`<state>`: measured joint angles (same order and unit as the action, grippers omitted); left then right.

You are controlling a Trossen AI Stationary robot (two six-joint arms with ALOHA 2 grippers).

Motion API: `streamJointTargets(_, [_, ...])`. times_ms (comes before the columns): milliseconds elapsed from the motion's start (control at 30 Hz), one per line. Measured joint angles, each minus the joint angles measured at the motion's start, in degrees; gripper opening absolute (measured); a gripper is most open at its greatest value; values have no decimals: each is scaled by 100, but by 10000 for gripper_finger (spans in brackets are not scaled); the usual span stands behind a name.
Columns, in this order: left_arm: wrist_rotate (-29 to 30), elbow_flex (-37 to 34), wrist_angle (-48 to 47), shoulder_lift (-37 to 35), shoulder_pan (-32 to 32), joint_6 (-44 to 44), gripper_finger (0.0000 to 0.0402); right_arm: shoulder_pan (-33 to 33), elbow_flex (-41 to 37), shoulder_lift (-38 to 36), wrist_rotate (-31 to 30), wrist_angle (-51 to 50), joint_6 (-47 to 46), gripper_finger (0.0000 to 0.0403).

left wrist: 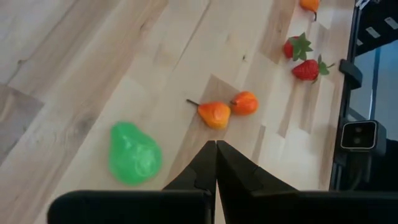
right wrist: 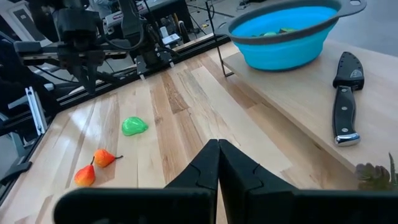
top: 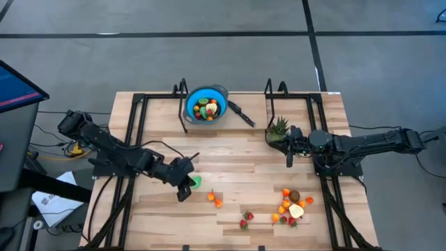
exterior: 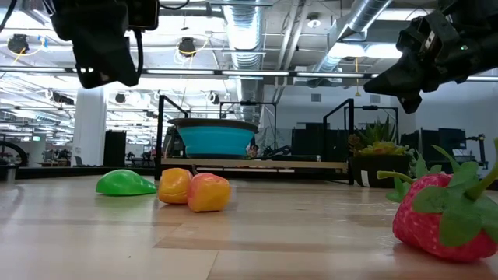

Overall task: Pick & Place Fruit
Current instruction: Put the avocado into the basket

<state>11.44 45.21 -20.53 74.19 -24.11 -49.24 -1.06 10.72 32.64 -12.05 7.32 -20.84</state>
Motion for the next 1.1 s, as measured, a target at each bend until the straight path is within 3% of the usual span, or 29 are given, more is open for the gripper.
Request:
streamJointTargets(367, [75,0,48,0,8,86,5,0,0,1,0,-6,-14,1])
streamJointTargets(500, [77,0,45,0,10,92,32,0,0,2,0,-6,-15,1])
streamJointTargets(1100, [101,-2,-92,0,10,38,336,0,0,2,0,-25,-15,1])
